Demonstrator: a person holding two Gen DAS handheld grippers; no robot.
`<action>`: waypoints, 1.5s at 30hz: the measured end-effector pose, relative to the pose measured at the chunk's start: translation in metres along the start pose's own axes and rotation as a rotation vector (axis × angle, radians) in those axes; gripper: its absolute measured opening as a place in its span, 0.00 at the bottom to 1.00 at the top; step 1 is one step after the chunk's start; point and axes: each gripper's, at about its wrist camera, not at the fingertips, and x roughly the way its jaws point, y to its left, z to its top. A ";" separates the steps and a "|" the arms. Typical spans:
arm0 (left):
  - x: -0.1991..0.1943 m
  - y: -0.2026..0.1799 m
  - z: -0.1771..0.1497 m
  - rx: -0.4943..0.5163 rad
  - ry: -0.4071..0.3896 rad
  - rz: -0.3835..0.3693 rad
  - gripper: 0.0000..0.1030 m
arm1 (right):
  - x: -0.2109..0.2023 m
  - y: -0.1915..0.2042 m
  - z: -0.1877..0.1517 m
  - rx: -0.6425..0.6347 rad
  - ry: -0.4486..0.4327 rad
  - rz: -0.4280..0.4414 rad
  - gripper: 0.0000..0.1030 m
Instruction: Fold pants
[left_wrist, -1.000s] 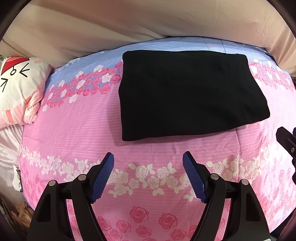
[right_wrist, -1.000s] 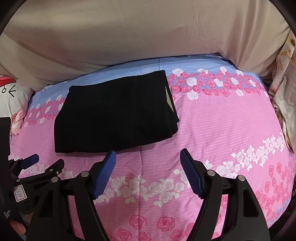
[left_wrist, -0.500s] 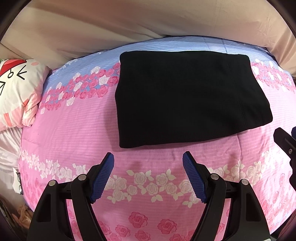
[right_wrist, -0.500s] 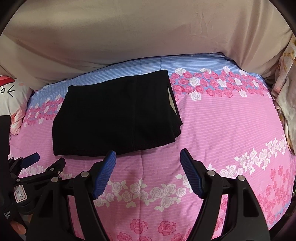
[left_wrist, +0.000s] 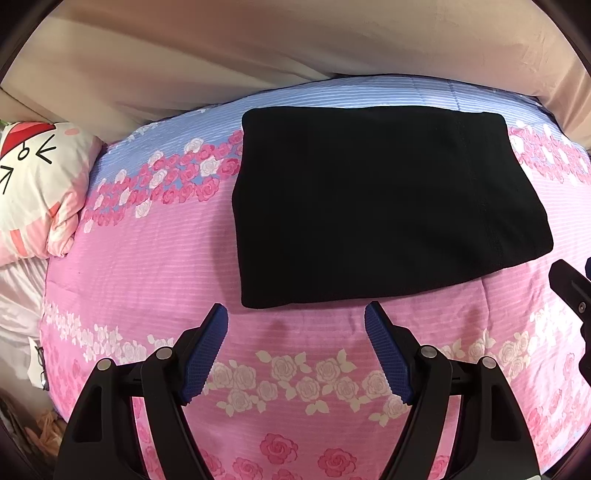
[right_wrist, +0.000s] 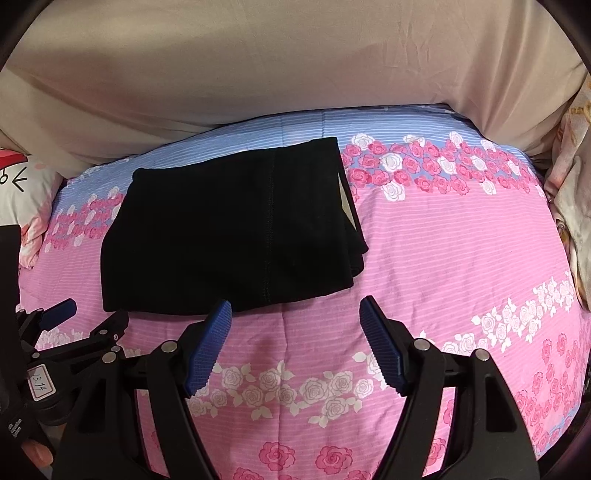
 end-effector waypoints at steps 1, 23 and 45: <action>0.001 0.000 0.000 0.001 -0.001 0.000 0.72 | 0.002 0.000 0.000 -0.001 0.003 -0.001 0.68; 0.004 0.000 0.009 0.015 -0.046 -0.012 0.82 | 0.007 0.003 0.006 0.000 0.006 -0.004 0.68; 0.008 0.005 0.021 0.001 -0.078 -0.041 0.84 | 0.011 -0.001 0.011 0.004 0.007 -0.005 0.68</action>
